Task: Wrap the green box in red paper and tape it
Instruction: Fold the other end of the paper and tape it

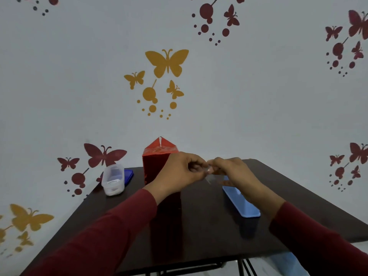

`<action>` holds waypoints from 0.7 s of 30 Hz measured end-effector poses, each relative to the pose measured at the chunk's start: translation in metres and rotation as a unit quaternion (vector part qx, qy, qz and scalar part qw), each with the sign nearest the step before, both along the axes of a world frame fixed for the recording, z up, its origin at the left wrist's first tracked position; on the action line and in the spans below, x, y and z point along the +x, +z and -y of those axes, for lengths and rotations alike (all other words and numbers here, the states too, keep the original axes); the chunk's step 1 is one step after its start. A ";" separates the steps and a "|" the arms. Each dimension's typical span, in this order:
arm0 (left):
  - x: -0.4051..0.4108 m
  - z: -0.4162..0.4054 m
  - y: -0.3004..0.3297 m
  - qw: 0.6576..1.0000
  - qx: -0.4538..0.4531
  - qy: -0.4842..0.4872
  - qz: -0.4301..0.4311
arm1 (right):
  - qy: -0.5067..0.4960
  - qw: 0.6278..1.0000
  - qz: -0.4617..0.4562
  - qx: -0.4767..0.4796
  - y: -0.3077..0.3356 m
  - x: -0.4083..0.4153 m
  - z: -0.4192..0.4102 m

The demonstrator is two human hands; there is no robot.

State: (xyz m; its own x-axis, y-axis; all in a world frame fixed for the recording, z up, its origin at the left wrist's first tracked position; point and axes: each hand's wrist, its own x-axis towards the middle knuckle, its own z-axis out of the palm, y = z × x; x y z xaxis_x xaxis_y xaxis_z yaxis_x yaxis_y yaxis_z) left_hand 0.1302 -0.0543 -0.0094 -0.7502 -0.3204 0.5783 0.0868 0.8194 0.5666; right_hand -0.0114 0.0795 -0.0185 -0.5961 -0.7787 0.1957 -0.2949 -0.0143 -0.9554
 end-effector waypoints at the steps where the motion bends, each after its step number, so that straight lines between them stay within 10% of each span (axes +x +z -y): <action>1: 0.003 0.001 0.000 1.000 0.004 0.015 -0.012 | 0.004 1.000 0.024 -0.003 0.002 0.002 0.003; 7: 0.028 0.015 0.007 0.978 0.108 0.105 -0.144 | 0.050 0.972 0.210 -0.087 0.004 0.021 0.026; 21: 0.062 0.044 -0.012 0.899 0.277 0.250 -0.230 | 0.060 0.995 0.007 -0.078 0.044 0.059 0.100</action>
